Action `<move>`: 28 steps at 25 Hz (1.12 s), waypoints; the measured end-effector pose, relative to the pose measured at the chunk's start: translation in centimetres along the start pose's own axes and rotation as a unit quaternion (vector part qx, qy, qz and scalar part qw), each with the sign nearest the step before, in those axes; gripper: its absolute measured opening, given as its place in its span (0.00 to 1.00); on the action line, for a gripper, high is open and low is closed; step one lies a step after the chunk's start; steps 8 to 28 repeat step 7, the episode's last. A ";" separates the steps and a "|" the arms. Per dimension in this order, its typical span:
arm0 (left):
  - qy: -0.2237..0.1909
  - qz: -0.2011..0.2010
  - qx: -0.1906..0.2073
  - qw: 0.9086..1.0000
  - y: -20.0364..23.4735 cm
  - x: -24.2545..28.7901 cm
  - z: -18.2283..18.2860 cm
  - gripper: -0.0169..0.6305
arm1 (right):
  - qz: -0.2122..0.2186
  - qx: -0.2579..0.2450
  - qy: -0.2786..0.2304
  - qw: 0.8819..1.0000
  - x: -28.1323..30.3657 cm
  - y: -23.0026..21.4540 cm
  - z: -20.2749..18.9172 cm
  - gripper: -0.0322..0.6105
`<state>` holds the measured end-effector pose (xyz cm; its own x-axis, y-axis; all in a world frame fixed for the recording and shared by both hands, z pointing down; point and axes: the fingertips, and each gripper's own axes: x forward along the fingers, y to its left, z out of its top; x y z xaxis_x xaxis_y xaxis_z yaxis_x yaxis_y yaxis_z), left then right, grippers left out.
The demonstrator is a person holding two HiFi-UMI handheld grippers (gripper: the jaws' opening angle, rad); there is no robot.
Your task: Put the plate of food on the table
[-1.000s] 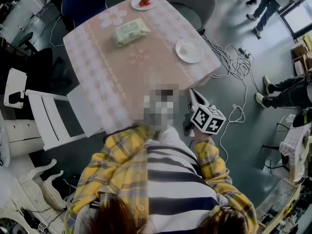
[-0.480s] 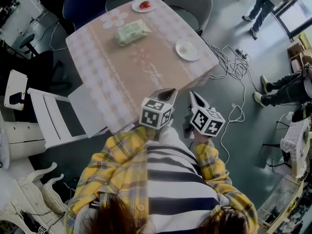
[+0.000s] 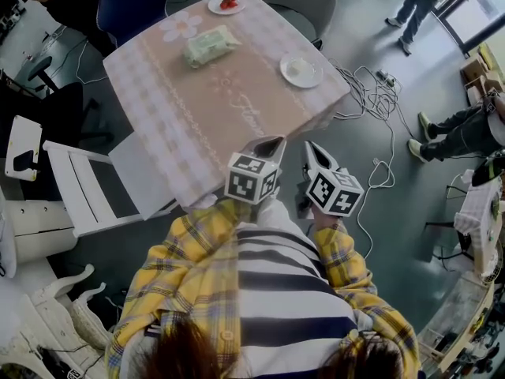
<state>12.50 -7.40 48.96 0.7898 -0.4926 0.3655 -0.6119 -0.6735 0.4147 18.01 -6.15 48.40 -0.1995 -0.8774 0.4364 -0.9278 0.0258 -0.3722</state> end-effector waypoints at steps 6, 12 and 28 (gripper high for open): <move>-0.004 0.001 -0.003 1.000 -0.2 -0.6 -0.2 0.03 | 0.002 0.001 -0.002 1.000 -0.6 0.4 -0.4 0.05; -0.005 0.001 -0.003 1.000 -0.3 -0.7 -0.3 0.03 | 0.002 0.003 -0.002 1.000 -0.7 0.5 -0.5 0.05; -0.005 0.001 -0.003 1.000 -0.3 -0.7 -0.3 0.03 | 0.002 0.003 -0.002 1.000 -0.7 0.5 -0.5 0.05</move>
